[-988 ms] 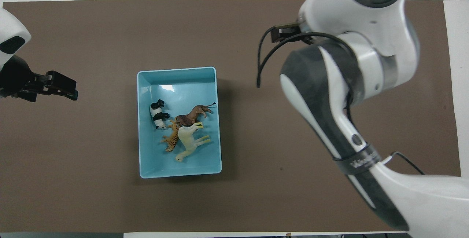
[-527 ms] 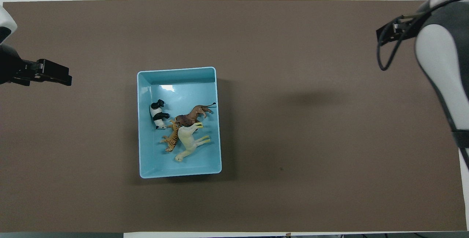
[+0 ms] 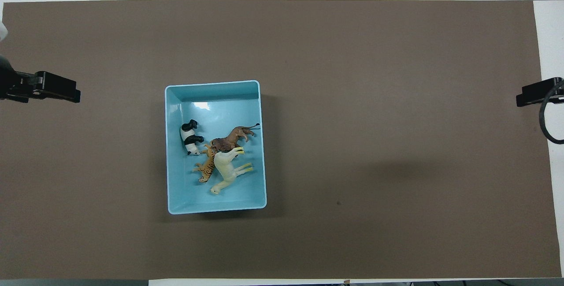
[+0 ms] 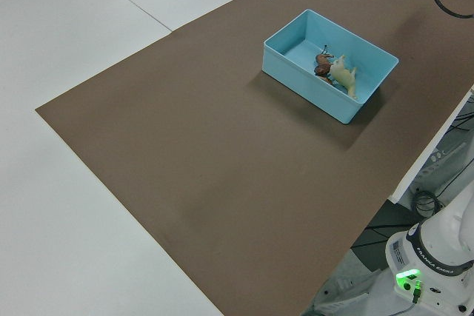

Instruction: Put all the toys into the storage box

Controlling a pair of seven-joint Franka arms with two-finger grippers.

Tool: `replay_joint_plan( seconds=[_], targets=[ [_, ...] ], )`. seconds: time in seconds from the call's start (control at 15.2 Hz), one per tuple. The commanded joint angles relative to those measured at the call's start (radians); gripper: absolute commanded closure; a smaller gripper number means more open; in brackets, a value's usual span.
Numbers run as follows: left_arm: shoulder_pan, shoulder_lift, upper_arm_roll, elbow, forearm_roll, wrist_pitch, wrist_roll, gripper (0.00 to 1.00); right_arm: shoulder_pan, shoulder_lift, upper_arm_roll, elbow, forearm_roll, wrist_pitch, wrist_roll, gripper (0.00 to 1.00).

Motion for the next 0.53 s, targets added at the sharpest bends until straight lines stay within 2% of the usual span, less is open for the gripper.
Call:
replay_joint_plan(
  seconds=[0.0,0.13,0.46],
  targets=[
    [0.011,-0.019,-0.006,-0.023,-0.006,0.004,0.015,0.0,-0.033,0.008,0.025,0.005,0.02,-0.005,0.02,0.0],
    [0.014,-0.021,-0.006,-0.024,-0.006,0.004,0.015,0.0,-0.043,0.034,0.026,0.09,0.018,-0.115,0.018,0.0],
    [0.014,-0.022,-0.006,-0.026,-0.006,0.004,0.015,0.0,-0.042,0.03,0.026,0.099,0.003,-0.115,0.021,0.0]
  ],
)
